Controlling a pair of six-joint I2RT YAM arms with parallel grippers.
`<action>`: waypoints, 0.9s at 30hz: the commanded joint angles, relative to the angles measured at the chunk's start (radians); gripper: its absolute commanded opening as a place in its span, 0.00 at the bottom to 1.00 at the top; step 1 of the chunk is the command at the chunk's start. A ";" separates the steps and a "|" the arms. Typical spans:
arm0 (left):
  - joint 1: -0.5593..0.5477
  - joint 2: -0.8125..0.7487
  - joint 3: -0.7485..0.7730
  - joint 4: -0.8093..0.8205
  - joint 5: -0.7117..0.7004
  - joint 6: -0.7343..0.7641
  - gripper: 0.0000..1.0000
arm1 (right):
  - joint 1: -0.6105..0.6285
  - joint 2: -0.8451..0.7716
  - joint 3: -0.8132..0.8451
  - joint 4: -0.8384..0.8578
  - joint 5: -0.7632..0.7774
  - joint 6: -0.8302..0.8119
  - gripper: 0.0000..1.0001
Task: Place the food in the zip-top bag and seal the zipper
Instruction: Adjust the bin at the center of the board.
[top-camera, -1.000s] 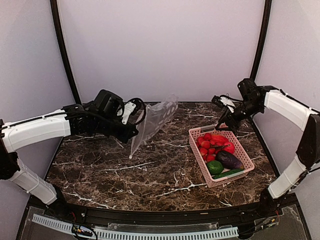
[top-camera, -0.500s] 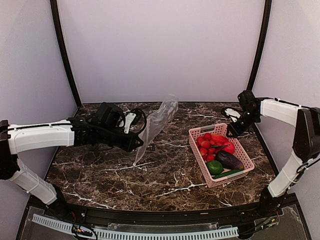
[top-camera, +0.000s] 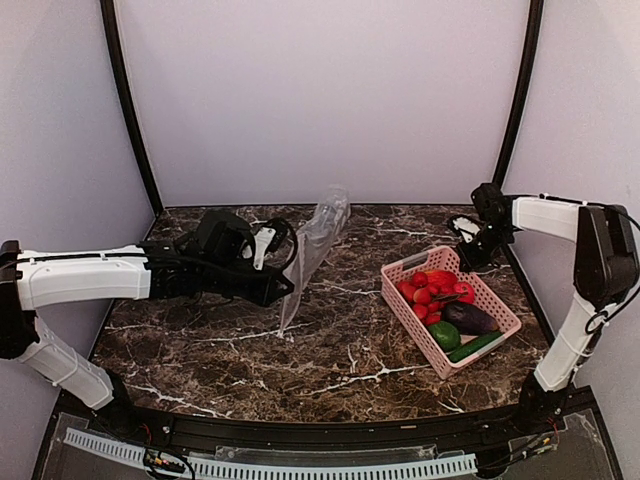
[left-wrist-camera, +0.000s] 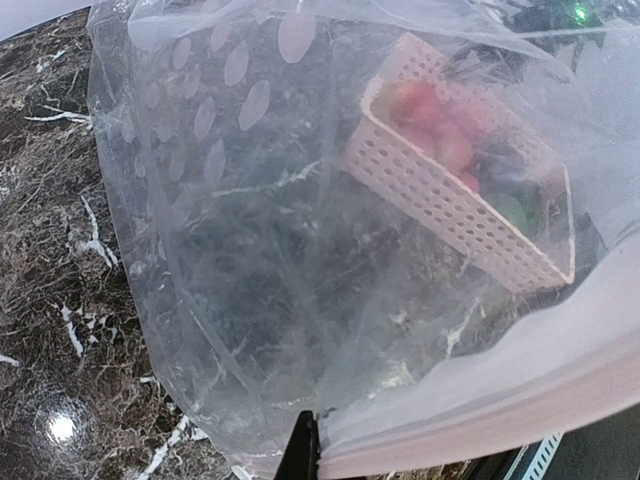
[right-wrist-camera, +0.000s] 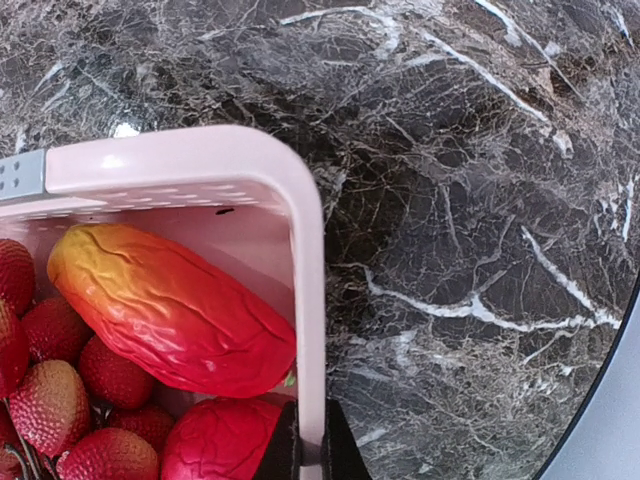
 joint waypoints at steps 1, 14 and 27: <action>-0.022 -0.011 0.002 0.014 -0.050 -0.001 0.01 | -0.005 0.037 0.058 -0.046 0.000 0.170 0.00; -0.094 0.070 0.076 0.017 -0.186 -0.115 0.01 | -0.005 -0.023 -0.016 -0.017 -0.169 0.387 0.12; -0.123 0.134 0.151 0.129 -0.222 -0.150 0.01 | 0.058 -0.323 0.062 -0.035 -0.613 -0.016 0.49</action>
